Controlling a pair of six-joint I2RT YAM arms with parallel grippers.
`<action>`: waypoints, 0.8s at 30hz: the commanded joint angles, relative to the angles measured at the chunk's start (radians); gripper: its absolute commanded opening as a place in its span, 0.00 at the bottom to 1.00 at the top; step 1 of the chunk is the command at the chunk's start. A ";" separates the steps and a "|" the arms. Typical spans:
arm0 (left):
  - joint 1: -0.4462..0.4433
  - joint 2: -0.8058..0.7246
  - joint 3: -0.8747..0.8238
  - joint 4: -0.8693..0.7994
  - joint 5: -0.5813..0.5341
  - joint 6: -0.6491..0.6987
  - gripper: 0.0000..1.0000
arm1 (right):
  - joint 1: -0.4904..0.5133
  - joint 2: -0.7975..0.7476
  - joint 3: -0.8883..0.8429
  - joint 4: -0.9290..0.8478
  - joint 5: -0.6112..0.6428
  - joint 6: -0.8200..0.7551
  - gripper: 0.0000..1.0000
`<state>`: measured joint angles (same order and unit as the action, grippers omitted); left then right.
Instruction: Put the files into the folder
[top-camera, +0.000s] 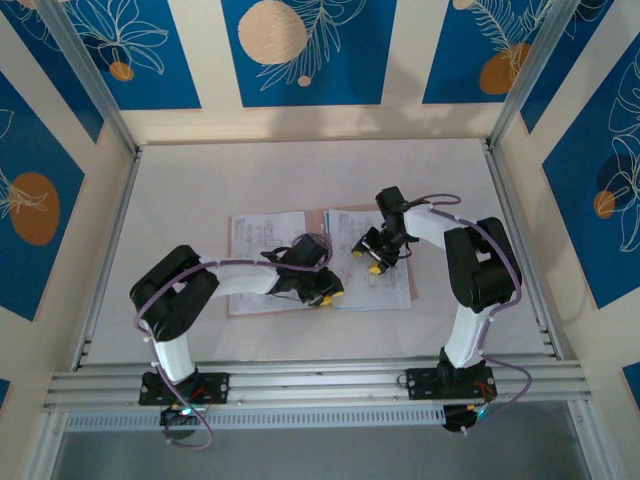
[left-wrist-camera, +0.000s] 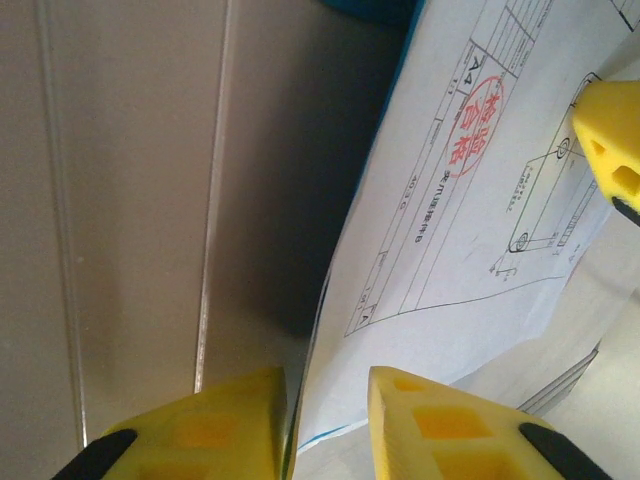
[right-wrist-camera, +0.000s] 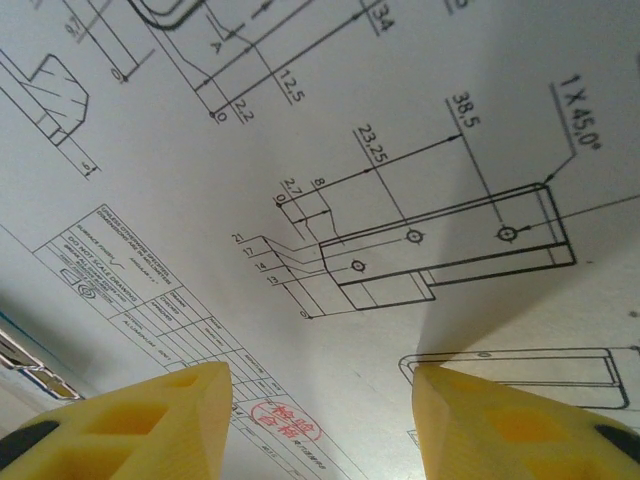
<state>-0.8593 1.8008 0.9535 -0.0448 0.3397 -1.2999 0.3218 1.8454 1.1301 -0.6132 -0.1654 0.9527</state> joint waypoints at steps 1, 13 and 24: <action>0.008 -0.005 0.005 -0.027 -0.005 0.014 0.26 | 0.004 0.023 0.005 -0.038 0.000 -0.025 0.52; 0.007 0.006 0.019 -0.033 0.002 0.019 0.21 | -0.006 0.016 0.027 -0.041 0.003 -0.089 0.52; 0.006 0.019 0.043 -0.022 0.016 0.008 0.22 | -0.005 -0.028 0.111 -0.069 0.006 -0.078 0.53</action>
<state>-0.8593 1.8030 0.9699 -0.0521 0.3405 -1.3003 0.3176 1.8420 1.2022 -0.6453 -0.1604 0.8799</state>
